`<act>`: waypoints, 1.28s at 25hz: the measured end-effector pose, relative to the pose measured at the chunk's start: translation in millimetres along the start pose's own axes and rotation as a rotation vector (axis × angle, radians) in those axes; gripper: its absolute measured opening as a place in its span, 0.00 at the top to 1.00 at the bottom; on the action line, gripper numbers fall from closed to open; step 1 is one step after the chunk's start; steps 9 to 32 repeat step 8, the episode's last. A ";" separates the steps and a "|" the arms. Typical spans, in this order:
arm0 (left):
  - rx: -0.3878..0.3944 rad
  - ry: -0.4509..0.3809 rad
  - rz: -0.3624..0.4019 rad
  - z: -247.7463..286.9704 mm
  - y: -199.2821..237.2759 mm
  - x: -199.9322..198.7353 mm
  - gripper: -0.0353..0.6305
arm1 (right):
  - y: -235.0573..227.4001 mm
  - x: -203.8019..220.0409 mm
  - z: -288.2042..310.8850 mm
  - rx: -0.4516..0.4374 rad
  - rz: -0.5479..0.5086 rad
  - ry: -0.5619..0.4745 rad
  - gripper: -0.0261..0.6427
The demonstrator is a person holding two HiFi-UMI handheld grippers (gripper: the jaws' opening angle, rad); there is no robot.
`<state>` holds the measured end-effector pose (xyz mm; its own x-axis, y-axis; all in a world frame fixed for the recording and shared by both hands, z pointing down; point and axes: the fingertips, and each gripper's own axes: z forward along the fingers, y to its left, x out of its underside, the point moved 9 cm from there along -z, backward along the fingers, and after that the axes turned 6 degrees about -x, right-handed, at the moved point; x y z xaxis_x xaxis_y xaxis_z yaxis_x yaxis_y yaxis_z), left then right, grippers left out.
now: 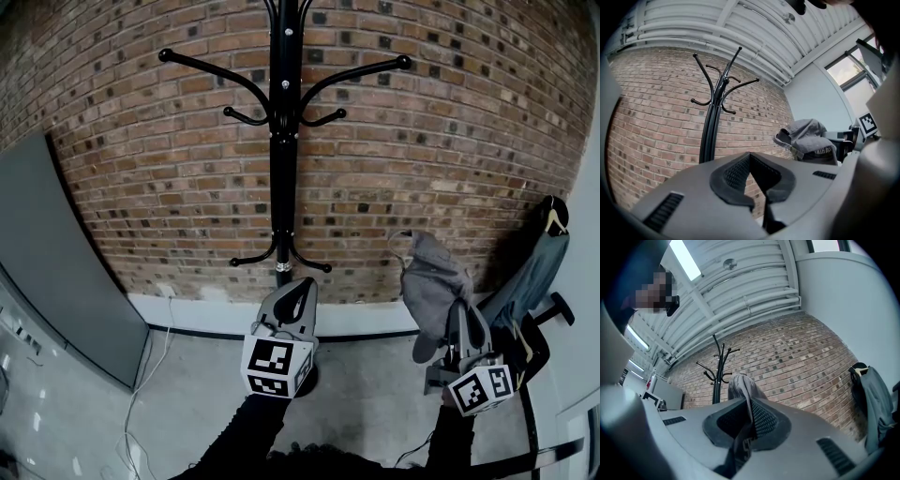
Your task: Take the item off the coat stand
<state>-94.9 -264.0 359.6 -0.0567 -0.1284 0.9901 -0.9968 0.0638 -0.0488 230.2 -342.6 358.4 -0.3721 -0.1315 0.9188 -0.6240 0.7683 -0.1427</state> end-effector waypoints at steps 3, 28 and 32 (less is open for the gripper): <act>-0.001 0.002 0.000 0.0 -0.9 -0.3 0.94 | -1.3 -0.6 -0.5 0.003 0.001 0.000 0.92; -0.003 0.005 -0.003 0.3 -1.4 -1.1 0.94 | -2.6 -2.3 -0.8 0.005 0.003 0.000 0.92; -0.003 0.005 -0.003 0.3 -1.4 -1.1 0.94 | -2.6 -2.3 -0.8 0.005 0.003 0.000 0.92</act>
